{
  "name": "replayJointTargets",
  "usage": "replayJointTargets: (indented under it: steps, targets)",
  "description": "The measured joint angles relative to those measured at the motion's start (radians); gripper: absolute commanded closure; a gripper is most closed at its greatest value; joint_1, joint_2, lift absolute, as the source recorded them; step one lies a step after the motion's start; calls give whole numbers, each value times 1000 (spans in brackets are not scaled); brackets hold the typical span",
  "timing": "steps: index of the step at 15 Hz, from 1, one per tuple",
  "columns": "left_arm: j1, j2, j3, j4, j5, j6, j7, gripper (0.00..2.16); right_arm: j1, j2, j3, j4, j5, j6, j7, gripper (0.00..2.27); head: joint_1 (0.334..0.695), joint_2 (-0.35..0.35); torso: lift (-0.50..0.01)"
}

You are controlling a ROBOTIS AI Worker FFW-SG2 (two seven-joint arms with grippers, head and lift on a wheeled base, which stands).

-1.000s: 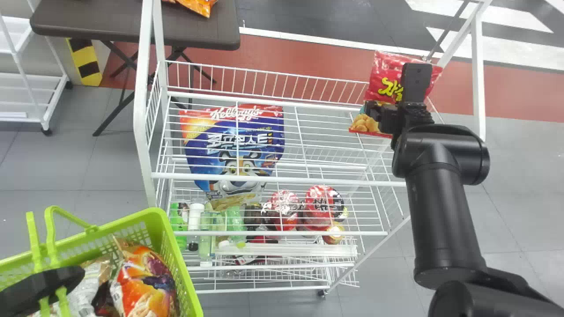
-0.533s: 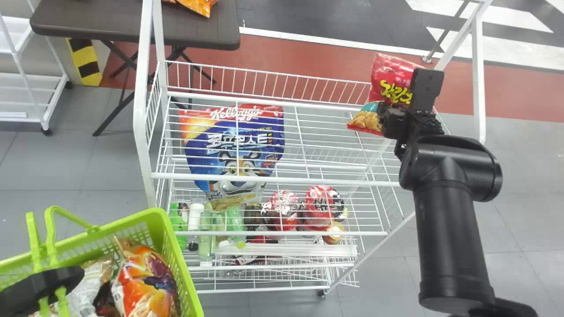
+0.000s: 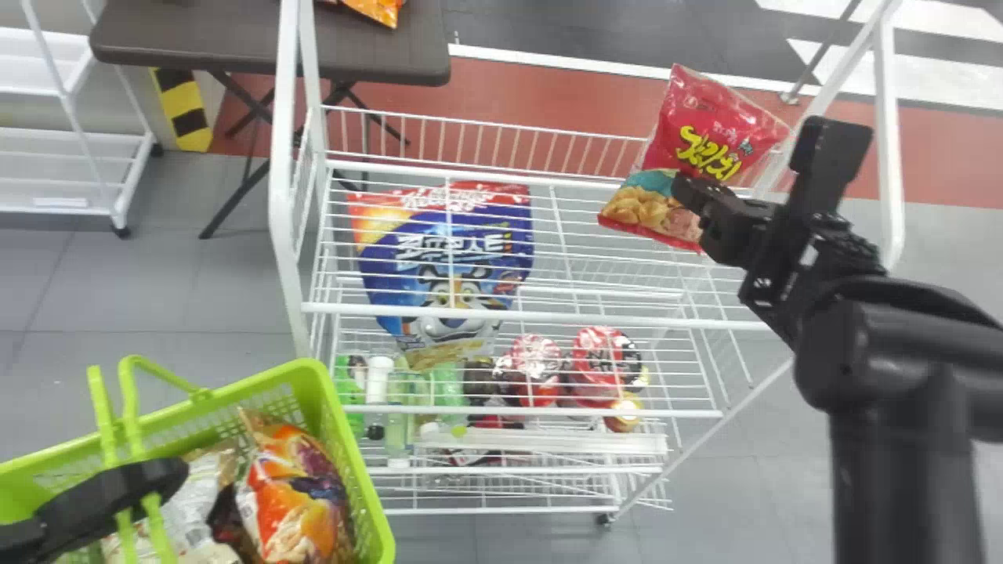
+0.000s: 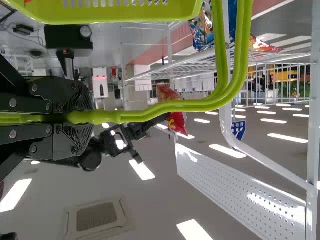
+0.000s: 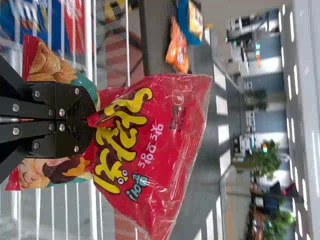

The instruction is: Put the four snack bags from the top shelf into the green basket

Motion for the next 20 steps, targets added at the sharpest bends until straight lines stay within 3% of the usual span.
replayJointTargets:
  steps: [5,6,11,15,20]
  targets:
    - [-7,-1,-6,3,-3,0,0,2145,196,4,49,-290,-198,254,82,2250,695,20,0]
    - [-10,-1,-9,5,-4,0,0,2145,221,4,62,-325,-227,298,96,2250,695,72,0]
    - [-21,-2,-35,12,-5,0,0,2145,258,3,179,-428,-334,581,157,2250,695,220,0]
    - [-24,0,-38,13,-4,1,0,2145,223,6,294,-369,-375,624,162,2250,695,339,0]
    - [-24,1,-45,11,1,5,0,2145,138,14,457,-85,-365,553,182,2250,695,350,0]
